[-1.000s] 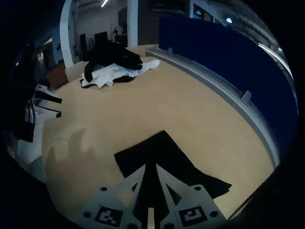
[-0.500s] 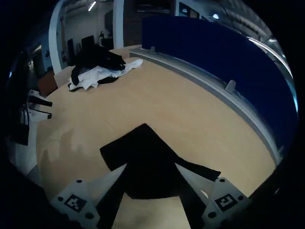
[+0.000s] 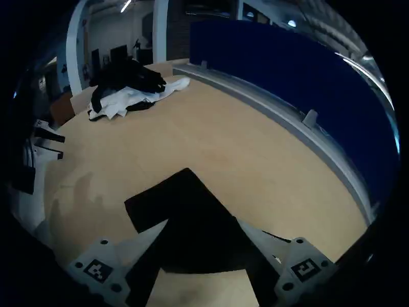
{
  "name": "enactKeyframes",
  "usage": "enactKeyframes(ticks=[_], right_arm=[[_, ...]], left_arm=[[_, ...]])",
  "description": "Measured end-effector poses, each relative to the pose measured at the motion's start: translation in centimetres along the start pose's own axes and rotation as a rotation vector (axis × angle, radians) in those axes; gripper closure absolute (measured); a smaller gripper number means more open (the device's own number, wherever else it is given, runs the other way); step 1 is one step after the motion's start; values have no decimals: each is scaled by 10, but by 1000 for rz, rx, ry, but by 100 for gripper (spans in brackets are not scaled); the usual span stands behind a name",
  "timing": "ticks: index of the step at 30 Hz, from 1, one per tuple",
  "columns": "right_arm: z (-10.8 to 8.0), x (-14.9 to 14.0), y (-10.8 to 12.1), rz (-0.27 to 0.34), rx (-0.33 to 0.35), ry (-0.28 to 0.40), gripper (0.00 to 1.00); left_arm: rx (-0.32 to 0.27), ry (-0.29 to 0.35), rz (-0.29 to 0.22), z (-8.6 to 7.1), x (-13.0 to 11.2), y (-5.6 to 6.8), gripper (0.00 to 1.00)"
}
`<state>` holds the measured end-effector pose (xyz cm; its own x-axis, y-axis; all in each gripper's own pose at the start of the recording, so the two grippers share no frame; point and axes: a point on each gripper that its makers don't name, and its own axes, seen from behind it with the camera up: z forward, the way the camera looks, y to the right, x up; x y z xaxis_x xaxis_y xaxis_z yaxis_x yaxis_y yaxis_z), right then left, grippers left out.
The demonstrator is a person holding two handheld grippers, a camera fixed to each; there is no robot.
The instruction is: Fold towel
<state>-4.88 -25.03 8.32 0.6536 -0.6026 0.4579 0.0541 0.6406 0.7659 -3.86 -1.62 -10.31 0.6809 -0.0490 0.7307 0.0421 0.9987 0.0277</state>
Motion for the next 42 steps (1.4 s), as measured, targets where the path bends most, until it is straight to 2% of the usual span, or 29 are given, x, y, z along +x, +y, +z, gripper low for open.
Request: enactKeyframes(ticks=[8,12,20,24,30,34,40,42], right_arm=[[23,-4,13,-52,24,-56,17],[32,-8,15,-76,59,-94,18],[43,-11,22,-167,127,-179,20],[48,-14,24,-201,143,-216,28],[53,-14,25,-193,156,-227,56],[55,-16,27,-179,150,-227,69],[57,-21,26,-182,147,-239,69],[58,-22,24,-184,147,-241,73]], left_arm=[[6,-1,-16,3,-3,-5,14],[11,-3,-23,6,-6,-9,14],[20,-12,-46,8,-12,-16,14],[20,-15,-54,8,-14,-17,14],[21,-15,-54,10,-14,-19,14],[21,-15,-53,12,-14,-20,14],[21,-15,-51,13,-13,-21,14],[20,-15,-51,13,-12,-21,14]])
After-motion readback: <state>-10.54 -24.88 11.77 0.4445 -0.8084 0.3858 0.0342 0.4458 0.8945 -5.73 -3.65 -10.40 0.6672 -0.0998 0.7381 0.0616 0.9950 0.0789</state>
